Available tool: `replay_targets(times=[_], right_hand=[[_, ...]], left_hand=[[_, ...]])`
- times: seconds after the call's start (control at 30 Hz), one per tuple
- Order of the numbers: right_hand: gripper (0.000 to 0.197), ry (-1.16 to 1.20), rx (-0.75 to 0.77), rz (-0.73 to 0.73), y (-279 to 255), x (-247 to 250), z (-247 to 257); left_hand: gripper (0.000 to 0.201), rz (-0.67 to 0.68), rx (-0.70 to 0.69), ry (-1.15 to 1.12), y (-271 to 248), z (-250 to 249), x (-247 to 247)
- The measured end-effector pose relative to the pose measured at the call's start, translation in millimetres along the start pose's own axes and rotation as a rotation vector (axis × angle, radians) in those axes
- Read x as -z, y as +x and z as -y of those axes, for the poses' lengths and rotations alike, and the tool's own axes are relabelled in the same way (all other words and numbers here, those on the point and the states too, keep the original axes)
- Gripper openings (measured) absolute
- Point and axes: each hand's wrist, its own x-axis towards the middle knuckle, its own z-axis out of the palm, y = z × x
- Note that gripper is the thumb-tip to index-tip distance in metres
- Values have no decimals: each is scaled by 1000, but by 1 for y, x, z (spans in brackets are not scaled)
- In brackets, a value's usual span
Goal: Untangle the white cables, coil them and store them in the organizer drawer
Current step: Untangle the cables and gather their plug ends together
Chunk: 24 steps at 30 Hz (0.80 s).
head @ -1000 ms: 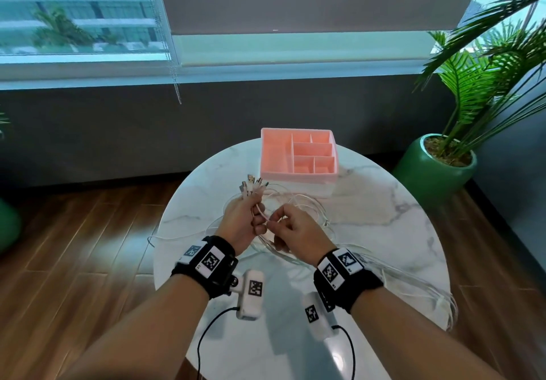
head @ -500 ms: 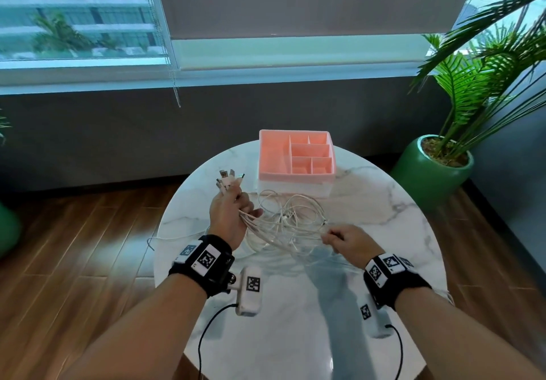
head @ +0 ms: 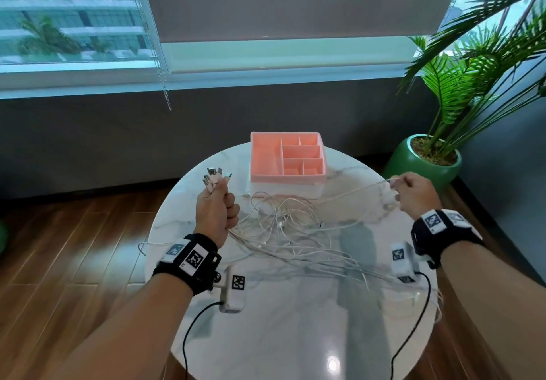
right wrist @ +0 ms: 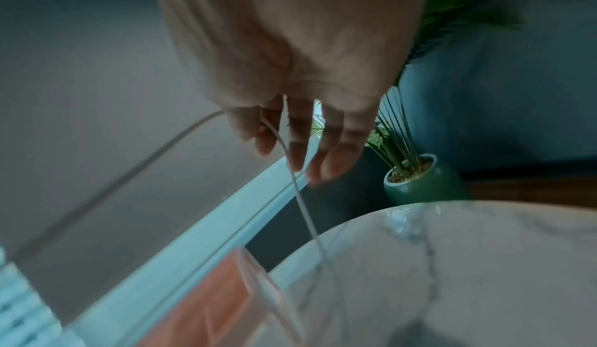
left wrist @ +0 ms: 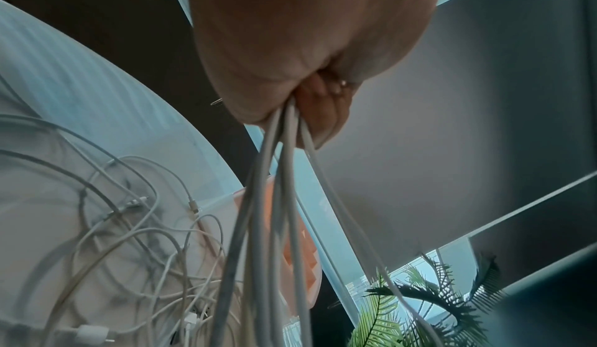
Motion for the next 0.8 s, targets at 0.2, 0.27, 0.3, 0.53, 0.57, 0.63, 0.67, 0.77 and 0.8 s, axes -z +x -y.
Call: replay_targets(times=[0.2,0.27,0.3,0.53,0.57,0.63,0.67,0.77,0.8], right_hand=[[20,883,-157,144,-19,-6,73],[28,964,-39,241,-34,-11,100],[35,977,19,301,-44,-16,112],[47,138,621,536,-118,-90,127],[52,84,663,572,-129,-101,123],[64,59,696,578,-145,-118,115],[68,59,689,567,-149,-125,111],[74,128,640,568,-159,-135,105],[74,150,638,578,-161,-138,104]], left_hand=[[39,53,-36,107,-3,4,-13],[35,94,-61,164,-5,7,-18],[31,117,-73,191,-6,9,-21],[24,235,43,215,-11,14,-38],[25,225,65,194,-12,13,-38],[23,192,96,143,-12,12,-35],[21,184,106,120,-11,13,-32],[16,195,120,97,-10,16,-21],[13,201,122,109,-10,17,-19]])
